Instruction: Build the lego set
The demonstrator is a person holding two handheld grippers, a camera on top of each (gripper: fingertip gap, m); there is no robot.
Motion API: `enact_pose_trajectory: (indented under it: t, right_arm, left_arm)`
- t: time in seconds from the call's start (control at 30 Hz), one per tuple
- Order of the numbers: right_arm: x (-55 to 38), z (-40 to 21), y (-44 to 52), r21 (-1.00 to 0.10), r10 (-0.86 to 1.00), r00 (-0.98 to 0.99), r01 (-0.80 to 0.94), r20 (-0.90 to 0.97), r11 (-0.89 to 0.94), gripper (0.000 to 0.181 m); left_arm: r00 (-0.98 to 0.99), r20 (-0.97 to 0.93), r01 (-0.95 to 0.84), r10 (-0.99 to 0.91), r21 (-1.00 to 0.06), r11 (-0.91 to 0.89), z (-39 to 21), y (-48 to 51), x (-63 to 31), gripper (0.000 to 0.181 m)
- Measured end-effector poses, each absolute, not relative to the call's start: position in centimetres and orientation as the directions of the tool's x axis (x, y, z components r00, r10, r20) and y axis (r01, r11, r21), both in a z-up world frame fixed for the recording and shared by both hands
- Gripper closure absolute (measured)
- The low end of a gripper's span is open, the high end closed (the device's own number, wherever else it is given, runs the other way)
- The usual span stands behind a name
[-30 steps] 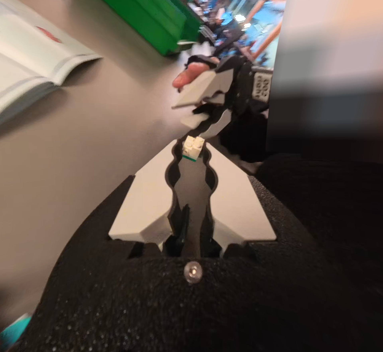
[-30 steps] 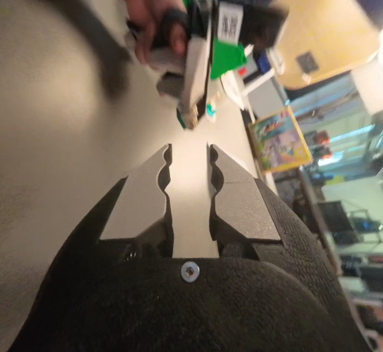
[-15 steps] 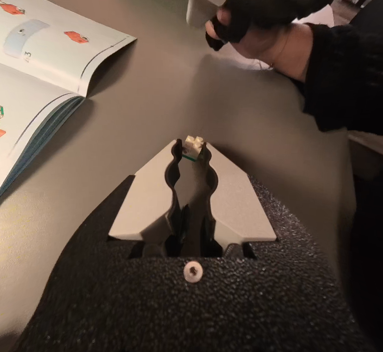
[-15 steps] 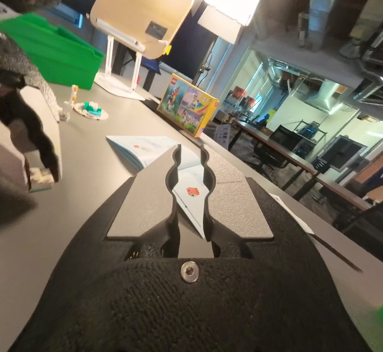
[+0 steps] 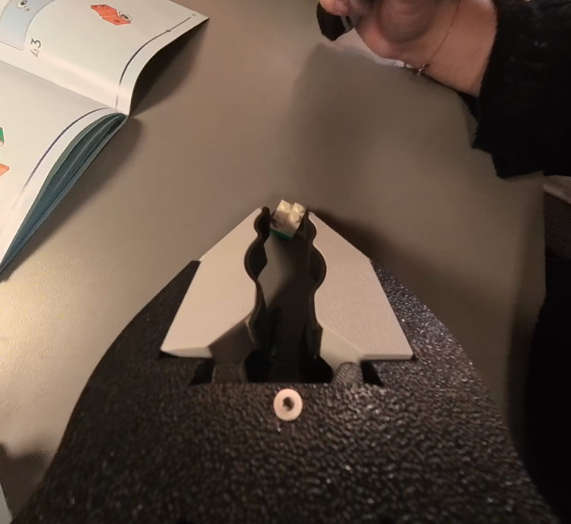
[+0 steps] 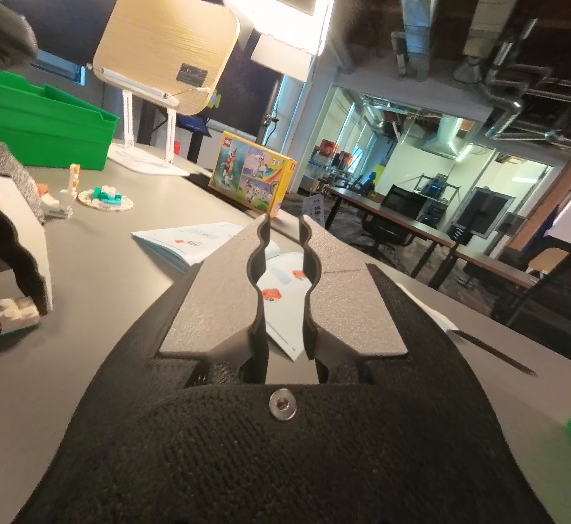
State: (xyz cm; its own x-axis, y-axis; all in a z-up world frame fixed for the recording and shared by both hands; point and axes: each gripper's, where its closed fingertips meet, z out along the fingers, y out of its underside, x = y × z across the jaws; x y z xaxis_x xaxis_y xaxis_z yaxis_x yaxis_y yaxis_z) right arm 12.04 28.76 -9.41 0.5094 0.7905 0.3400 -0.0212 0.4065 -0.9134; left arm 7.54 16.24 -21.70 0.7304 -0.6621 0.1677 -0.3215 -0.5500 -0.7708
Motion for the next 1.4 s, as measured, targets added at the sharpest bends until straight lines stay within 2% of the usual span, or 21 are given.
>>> enact_pose_trajectory:
  t: [0.13,0.23,0.4,0.47,0.5,0.57,0.7,0.8,1.03,1.27,1.4]
  right_arm:
    - [12.8,-8.3,29.0,-0.914,0.792,0.542,-0.104,0.279,0.393,0.164]
    - [13.0,-8.3,29.2,-0.914,0.787,0.552,-0.101,0.277,0.393,0.164]
    - [13.4,-8.6,29.5,-0.910,0.757,0.579,-0.060,0.302,0.410,0.163]
    - [13.6,-8.6,29.7,-0.905,0.738,0.593,-0.035,0.322,0.423,0.162]
    - [13.6,-8.6,29.6,-0.902,0.729,0.598,-0.024,0.332,0.430,0.162]
    - [13.2,-8.7,29.2,-0.901,0.740,0.576,-0.013,0.348,0.434,0.161]
    - [10.4,-10.0,25.8,-0.939,0.876,0.356,0.015,0.327,0.345,0.153]
    - [8.3,-11.6,22.1,-0.952,0.935,0.181,0.088,0.305,0.293,0.142]
    - [5.3,-17.2,15.3,-0.850,0.926,-0.133,0.369,0.353,0.376,0.116]
    - [5.0,-20.5,16.5,-0.772,0.940,-0.116,0.543,0.322,0.331,0.117]
    - [5.9,-20.5,18.0,-0.772,0.945,-0.059,0.562,0.321,0.297,0.122]
  left_arm:
    - [0.733,0.117,-0.362,-0.670,-0.766,-0.531,-22.0,15.9,7.4,0.148]
    - [0.724,0.154,-0.332,-0.672,-0.776,-0.536,-21.6,15.5,7.6,0.133]
    - [0.755,0.078,-0.246,-0.651,-0.887,-0.391,-18.1,16.0,5.8,0.117]
    - [0.768,0.034,-0.200,-0.639,-0.936,-0.290,-16.5,16.1,4.8,0.120]
    - [0.745,0.063,-0.158,-0.664,-0.950,-0.268,-15.9,15.6,5.1,0.126]
    - [0.681,0.129,-0.108,-0.721,-0.956,-0.273,-15.8,14.6,6.0,0.123]
    - [0.696,0.093,-0.018,-0.712,-0.989,-0.146,-13.6,14.3,5.4,0.127]
    - [0.740,0.030,-0.016,-0.672,-0.998,-0.063,-12.4,14.0,4.2,0.130]
    - [0.817,-0.052,-0.020,-0.574,-0.998,0.062,-10.9,14.1,2.2,0.137]
    - [0.817,-0.051,-0.022,-0.574,-0.998,0.057,-11.3,14.1,2.4,0.139]
    - [0.824,-0.055,-0.031,-0.563,-0.998,0.053,-11.5,14.3,2.2,0.139]
